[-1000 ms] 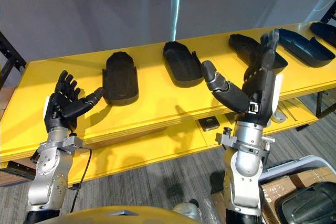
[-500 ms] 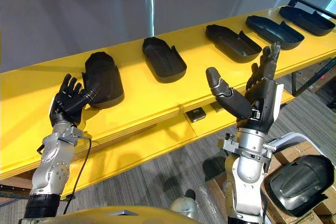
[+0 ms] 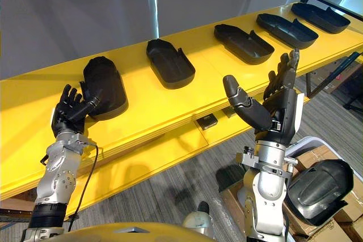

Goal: Walk over and take three plastic housings, then place them on the shelf

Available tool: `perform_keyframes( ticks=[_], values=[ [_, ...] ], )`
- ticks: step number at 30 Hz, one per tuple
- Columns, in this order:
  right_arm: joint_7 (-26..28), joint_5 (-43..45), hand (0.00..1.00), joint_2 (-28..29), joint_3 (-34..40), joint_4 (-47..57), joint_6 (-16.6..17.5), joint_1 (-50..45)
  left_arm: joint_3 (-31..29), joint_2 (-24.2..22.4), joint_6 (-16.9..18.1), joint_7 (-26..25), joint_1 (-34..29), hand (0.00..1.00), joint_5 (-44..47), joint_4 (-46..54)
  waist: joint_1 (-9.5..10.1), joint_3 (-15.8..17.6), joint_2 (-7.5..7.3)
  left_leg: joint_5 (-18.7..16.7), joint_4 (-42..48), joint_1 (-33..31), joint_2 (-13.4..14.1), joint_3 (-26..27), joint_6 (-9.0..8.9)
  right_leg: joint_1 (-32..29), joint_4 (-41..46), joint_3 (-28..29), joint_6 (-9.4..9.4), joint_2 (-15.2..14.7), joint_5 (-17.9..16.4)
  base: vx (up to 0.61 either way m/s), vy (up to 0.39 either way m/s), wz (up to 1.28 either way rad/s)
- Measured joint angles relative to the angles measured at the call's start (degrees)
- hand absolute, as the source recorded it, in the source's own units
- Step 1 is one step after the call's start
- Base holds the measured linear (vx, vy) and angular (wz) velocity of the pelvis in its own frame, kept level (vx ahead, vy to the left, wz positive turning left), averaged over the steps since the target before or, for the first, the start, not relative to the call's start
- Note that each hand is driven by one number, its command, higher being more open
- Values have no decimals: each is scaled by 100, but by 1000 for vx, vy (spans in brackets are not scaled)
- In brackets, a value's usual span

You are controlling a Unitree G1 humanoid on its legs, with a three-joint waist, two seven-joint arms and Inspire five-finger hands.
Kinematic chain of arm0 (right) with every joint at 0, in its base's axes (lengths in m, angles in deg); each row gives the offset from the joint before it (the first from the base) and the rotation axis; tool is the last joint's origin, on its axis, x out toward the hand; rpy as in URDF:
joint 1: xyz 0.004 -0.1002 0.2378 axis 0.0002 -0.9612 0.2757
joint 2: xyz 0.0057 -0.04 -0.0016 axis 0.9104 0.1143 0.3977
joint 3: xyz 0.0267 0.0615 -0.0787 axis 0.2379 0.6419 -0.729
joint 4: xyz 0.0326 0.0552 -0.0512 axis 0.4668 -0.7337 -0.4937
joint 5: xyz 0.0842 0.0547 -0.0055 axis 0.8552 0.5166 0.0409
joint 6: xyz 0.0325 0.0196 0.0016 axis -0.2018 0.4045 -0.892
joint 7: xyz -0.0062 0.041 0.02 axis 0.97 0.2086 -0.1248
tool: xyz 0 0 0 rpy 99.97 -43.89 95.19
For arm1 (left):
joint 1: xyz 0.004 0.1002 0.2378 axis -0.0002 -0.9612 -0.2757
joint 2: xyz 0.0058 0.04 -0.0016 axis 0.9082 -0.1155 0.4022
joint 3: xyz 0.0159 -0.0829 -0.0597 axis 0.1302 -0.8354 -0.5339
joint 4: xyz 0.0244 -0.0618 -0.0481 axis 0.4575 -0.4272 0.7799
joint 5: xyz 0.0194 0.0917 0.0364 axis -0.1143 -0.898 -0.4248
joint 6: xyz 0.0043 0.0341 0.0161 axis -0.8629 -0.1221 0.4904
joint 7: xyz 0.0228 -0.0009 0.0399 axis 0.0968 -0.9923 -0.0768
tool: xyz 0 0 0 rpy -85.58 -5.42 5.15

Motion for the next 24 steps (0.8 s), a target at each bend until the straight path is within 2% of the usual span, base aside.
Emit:
perform_keyframes(
  ticks=[8,14,18,24],
  values=[
    [34,50,100,0,-18,0,-15,1,-308,1,137,-460,-2,100,-815,105,14,-9,-15,-5,0,0,1,-8,-3,20,-20,-14,1,3,0,0,0,0],
    [-20,59,100,0,-38,0,-15,30,-538,8,483,-735,-37,100,-1430,869,90,-9,-15,-6,0,-8,4,-49,-3,48,-35,-48,1,2,0,4,0,1],
    [-59,34,100,0,-148,0,-87,103,-684,9,929,-687,-143,100,-1541,1833,151,-11,-13,-5,0,-7,5,-100,-2,96,-59,-100,1,1,0,1,0,6],
    [-229,-337,100,-2,-367,-73,-709,154,-595,6,1971,28,-365,100,-1493,3006,191,-42,-11,-3,0,-11,5,-158,1,146,-77,-160,2,-4,-3,8,-1,5]
  ],
)
